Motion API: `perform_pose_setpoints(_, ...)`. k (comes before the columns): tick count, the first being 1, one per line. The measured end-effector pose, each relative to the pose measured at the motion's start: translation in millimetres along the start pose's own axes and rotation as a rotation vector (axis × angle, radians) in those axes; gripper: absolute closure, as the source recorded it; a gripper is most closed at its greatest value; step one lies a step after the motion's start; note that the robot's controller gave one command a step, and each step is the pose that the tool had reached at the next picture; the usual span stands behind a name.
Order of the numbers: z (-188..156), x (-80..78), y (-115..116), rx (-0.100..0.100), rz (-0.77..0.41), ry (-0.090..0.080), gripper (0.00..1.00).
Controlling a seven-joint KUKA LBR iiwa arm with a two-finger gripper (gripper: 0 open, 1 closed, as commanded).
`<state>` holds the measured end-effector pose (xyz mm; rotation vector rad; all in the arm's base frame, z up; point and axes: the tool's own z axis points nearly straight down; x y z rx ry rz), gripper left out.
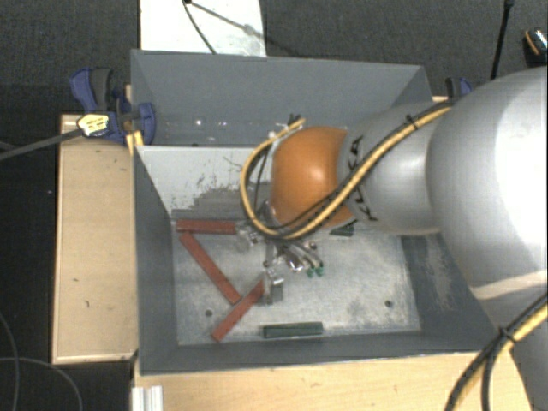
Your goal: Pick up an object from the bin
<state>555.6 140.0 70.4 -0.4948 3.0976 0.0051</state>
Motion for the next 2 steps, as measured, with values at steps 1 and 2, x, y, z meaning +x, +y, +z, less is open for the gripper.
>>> perform_pose_setpoints(1,0.1,1.4,-2.9,0.002,0.007,0.004,1.00)
perform_pose_setpoints(2,-188.9,-2.7,-46.8,0.005,-0.109,-0.006,1.00)
